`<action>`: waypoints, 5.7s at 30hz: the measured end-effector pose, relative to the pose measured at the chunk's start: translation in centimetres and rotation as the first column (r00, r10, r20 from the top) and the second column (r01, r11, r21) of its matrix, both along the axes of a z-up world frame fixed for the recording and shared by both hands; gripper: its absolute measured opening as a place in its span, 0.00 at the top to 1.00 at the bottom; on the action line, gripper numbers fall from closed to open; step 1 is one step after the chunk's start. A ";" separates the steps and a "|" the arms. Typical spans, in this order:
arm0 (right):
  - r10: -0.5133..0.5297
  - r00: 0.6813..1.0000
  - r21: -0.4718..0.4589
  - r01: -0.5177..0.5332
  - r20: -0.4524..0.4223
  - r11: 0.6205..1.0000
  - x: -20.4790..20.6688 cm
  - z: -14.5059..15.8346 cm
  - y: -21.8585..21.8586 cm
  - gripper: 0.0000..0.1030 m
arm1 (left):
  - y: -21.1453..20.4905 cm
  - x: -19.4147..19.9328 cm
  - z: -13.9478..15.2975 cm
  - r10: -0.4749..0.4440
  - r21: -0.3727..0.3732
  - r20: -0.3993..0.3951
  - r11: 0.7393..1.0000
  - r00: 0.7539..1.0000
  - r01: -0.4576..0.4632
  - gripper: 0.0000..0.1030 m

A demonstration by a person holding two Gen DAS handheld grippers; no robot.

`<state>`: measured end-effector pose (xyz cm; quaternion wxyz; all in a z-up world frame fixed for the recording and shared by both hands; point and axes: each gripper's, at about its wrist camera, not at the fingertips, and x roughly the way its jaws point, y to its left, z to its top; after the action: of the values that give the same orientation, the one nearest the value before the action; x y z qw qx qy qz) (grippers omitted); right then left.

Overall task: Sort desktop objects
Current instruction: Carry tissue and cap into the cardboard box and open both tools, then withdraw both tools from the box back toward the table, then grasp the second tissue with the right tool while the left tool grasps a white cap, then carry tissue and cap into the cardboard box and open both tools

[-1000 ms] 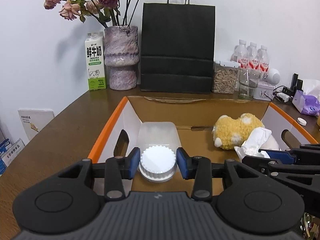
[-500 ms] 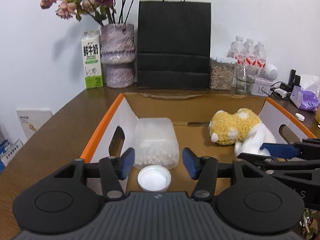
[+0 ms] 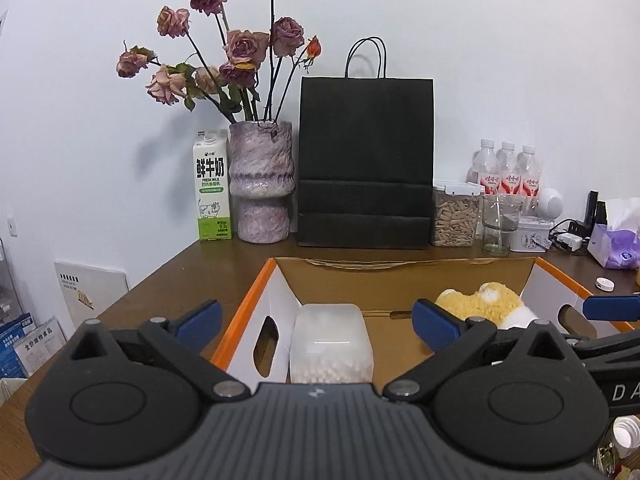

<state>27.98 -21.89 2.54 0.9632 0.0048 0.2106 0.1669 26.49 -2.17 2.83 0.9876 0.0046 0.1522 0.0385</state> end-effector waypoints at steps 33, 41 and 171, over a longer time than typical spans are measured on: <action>0.018 0.994 0.015 -0.019 0.104 1.000 -5.5 6.3 -1.0 0.00 | 0.3 -4.8 5.4 0.002 0.000 0.087 1.000 0.996 -0.002 0.00; -0.002 0.995 0.012 0.001 0.102 1.000 -9.8 6.2 -2.9 0.00 | 1.8 -8.6 5.4 -0.004 -0.023 0.063 1.000 0.998 0.006 0.00; 0.123 0.991 -0.050 -0.126 -0.045 0.991 2.2 0.3 3.6 0.77 | 0.9 3.7 -0.8 -0.100 -0.034 -0.125 0.995 0.987 0.097 0.90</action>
<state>30.19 -18.30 2.83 0.9461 -0.0301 0.2348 0.2210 30.15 -1.28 2.01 0.9766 0.0008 0.2149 -0.0128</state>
